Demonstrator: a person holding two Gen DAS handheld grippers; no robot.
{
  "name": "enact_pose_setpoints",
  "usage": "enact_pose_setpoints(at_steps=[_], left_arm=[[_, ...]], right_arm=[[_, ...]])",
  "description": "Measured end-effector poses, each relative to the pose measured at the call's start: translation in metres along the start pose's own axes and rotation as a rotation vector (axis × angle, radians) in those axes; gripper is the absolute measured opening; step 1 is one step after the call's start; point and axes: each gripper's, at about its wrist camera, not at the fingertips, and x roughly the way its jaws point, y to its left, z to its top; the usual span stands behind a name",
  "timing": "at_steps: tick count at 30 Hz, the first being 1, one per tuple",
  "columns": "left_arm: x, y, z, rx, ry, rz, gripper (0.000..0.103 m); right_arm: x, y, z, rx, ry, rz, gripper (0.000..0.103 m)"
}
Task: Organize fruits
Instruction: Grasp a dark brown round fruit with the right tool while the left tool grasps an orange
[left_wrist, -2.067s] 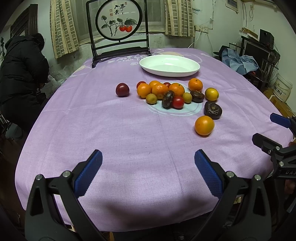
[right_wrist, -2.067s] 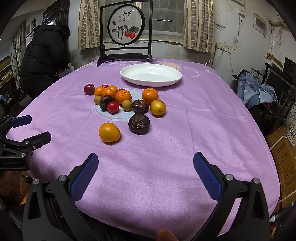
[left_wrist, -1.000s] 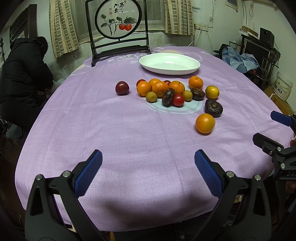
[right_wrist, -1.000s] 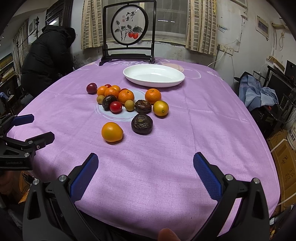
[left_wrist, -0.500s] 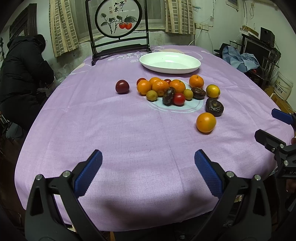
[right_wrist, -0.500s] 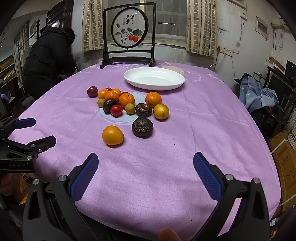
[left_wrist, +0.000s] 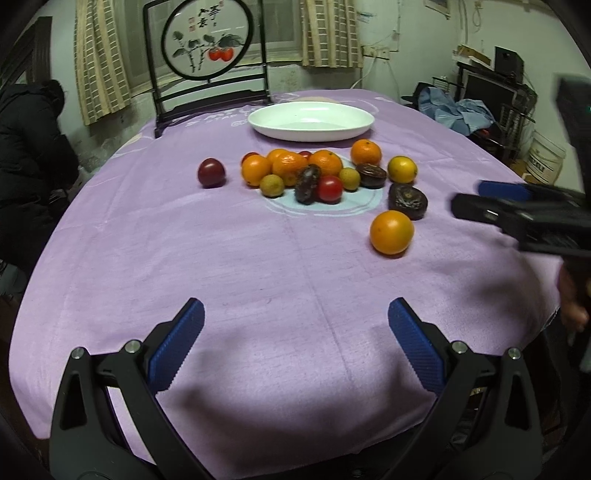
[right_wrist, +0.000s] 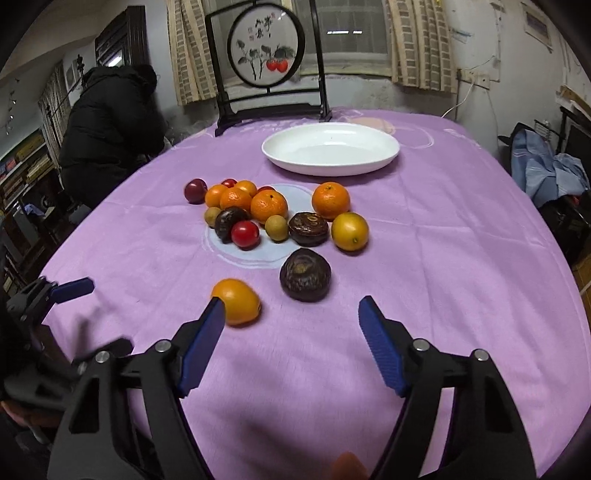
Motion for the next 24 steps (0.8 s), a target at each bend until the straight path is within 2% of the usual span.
enact_pose_setpoints(at_steps=[1, 5, 6, 10, 13, 15, 19, 21, 24], left_arm=[[0.002, 0.000, 0.000, 0.005, -0.003, -0.012, 0.101], [0.006, -0.001, -0.001, 0.031, -0.026, -0.051, 0.101], [0.007, -0.001, 0.000, 0.041, -0.036, -0.058, 0.101], [0.010, -0.003, 0.003, 0.067, -0.055, -0.088, 0.101], [0.016, -0.006, 0.007, 0.084, -0.051, -0.110, 0.101], [0.021, -0.009, 0.013, 0.088, -0.040, -0.135, 0.101], [0.029, -0.021, 0.027, 0.113, -0.029, -0.184, 0.099], [0.035, -0.030, 0.036, 0.136, -0.030, -0.202, 0.095], [0.050, -0.044, 0.051, 0.153, -0.002, -0.227, 0.084]], right_arm=[[0.009, -0.001, 0.004, -0.002, 0.011, -0.002, 0.067], [0.040, -0.007, 0.015, -0.001, 0.074, -0.012, 0.061], [0.048, -0.007, 0.017, -0.011, 0.094, -0.017, 0.056], [0.069, -0.006, 0.021, -0.048, 0.145, -0.029, 0.054], [0.077, -0.006, 0.021, -0.060, 0.168, -0.023, 0.044], [0.075, -0.009, 0.020, -0.043, 0.160, -0.004, 0.044], [0.059, -0.031, 0.016, 0.084, 0.093, 0.051, 0.044], [0.049, -0.042, 0.010, 0.134, 0.059, 0.054, 0.044], [0.040, -0.051, 0.004, 0.184, 0.047, 0.073, 0.044]])
